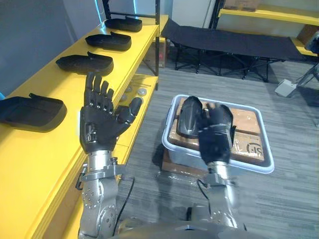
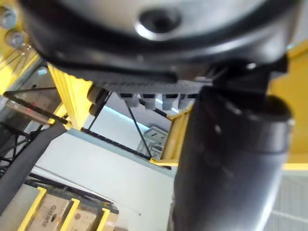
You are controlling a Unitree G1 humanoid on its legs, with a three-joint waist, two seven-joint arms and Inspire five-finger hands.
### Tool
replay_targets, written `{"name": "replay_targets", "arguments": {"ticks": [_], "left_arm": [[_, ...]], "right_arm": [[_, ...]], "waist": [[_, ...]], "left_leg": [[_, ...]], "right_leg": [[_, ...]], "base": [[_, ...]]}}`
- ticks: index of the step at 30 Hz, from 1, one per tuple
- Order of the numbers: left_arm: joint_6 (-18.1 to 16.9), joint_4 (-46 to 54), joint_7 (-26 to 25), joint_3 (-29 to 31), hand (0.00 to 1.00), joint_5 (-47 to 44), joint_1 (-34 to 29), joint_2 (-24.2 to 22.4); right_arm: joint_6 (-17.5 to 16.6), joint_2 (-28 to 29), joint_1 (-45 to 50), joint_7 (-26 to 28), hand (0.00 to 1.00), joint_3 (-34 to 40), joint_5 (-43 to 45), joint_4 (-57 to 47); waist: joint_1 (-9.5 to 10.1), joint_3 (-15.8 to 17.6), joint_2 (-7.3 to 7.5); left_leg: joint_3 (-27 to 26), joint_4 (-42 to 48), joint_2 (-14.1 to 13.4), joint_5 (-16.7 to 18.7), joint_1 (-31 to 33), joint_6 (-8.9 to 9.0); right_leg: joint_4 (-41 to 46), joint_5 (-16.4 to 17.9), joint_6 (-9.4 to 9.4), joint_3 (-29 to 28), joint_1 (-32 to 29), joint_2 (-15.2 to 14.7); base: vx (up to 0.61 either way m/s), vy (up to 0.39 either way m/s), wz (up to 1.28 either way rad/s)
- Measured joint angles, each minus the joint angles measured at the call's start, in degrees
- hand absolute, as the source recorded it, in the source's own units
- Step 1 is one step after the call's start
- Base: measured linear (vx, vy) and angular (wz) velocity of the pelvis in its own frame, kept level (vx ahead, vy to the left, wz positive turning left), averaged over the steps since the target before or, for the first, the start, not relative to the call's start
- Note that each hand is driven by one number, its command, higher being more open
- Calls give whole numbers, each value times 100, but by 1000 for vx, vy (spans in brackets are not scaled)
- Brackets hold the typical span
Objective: Walk over and take three plastic housings, then place them on the shelf
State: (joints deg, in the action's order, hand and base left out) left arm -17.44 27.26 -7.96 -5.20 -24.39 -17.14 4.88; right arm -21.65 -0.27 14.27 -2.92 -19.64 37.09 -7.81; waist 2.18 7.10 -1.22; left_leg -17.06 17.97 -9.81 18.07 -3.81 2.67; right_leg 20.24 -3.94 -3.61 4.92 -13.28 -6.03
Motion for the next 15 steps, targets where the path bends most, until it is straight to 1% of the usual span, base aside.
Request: {"name": "replay_targets", "arguments": {"ticks": [1,2,3,4,5,6,7,8,9,10,11,12,13,14,15], "left_arm": [[6,-17,23,58,100,-5,-2,14],[13,-110,117,151,100,-25,35,56],[16,-320,127,167,100,-108,42,66],[16,-388,133,163,100,-177,36,73],[16,-503,151,165,100,-277,35,78],[15,-577,156,151,100,-317,49,77],[15,-640,162,119,100,-332,60,71],[20,-845,163,-4,100,-447,106,56],[78,-1132,121,-217,100,-471,182,-70],[156,-1252,98,-342,100,-483,203,-110],[235,-1452,93,-546,100,-492,215,-163],[367,-1727,119,-893,100,-498,208,-184],[403,-1806,166,-999,100,-495,204,-181],[453,-1847,282,-1169,100,-469,174,-184],[454,-1819,348,-1218,100,-461,164,-184]], "right_arm": [[21,6,-135,-58,100,-16,-100,126],[61,73,-276,-182,100,-38,-231,283],[98,63,-210,-305,100,0,-276,504],[113,47,-167,-344,100,18,-295,603],[165,30,-63,-408,100,64,-302,743],[218,31,45,-417,100,151,-302,769],[220,12,84,-404,100,215,-309,768],[226,-64,110,-379,100,393,-311,766],[253,-244,83,-373,100,665,-380,764],[293,-331,111,-374,100,817,-479,764],[380,-459,203,-369,100,1056,-547,767],[444,-563,464,-338,100,1440,-622,769],[440,-577,582,-294,100,1566,-644,768],[412,-627,798,-228,100,1834,-628,768],[390,-674,861,-217,100,1958,-623,768]], "waist": [[72,-32,-94],[45,30,-68],[25,67,-61],[16,63,-44],[-28,26,61],[-90,10,182],[-96,9,220],[-111,-17,260],[-225,131,15],[-312,183,-65],[-441,237,-125],[-556,297,-69],[-562,317,-36],[-561,337,9],[-545,328,-7]], "left_leg": [[-48,-90,-138,-110,62,14],[-242,-112,-237,-299,140,186],[-317,-94,-248,-356,151,213],[-327,-49,-283,-358,162,216],[-328,35,-354,-371,237,242],[-313,98,-423,-414,365,319],[-326,96,-460,-448,406,383],[-336,126,-563,-503,510,478],[-256,252,-762,-545,597,467],[-170,356,-827,-590,668,397],[-43,577,-897,-709,773,204],[-12,993,-933,-1056,910,-306],[-58,1090,-937,-1208,927,-374],[-80,1078,-883,-1299,893,-316],[-39,1019,-779,-1259,859,-265]], "right_leg": [[-249,-73,78,-86,6,68],[302,344,659,78,-137,-98],[930,665,632,143,-103,-458],[897,658,477,150,30,-537],[548,670,63,180,305,-682],[129,832,-419,363,453,-692],[-39,930,-518,525,485,-678],[-335,1074,-443,758,542,-565],[-474,1025,-356,855,619,-333],[-528,1034,-313,920,684,-243],[-556,1046,-221,984,772,-163],[-561,1113,-95,1027,929,-179],[-587,1127,-46,1018,996,-192],[-683,1102,54,933,1055,-214],[-743,1083,93,872,1044,-213]], "base": [[-118,-87,-83],[-41,-184,-61],[-41,-184,-39],[5,-177,-25],[36,-261,-14],[36,-261,-17],[28,-391,-32],[13,-331,-34],[4,-384,-16],[-20,-232,16],[-18,-266,28],[-2,-266,20],[13,-271,-4],[13,-133,-24],[15,-113,-54]]}}
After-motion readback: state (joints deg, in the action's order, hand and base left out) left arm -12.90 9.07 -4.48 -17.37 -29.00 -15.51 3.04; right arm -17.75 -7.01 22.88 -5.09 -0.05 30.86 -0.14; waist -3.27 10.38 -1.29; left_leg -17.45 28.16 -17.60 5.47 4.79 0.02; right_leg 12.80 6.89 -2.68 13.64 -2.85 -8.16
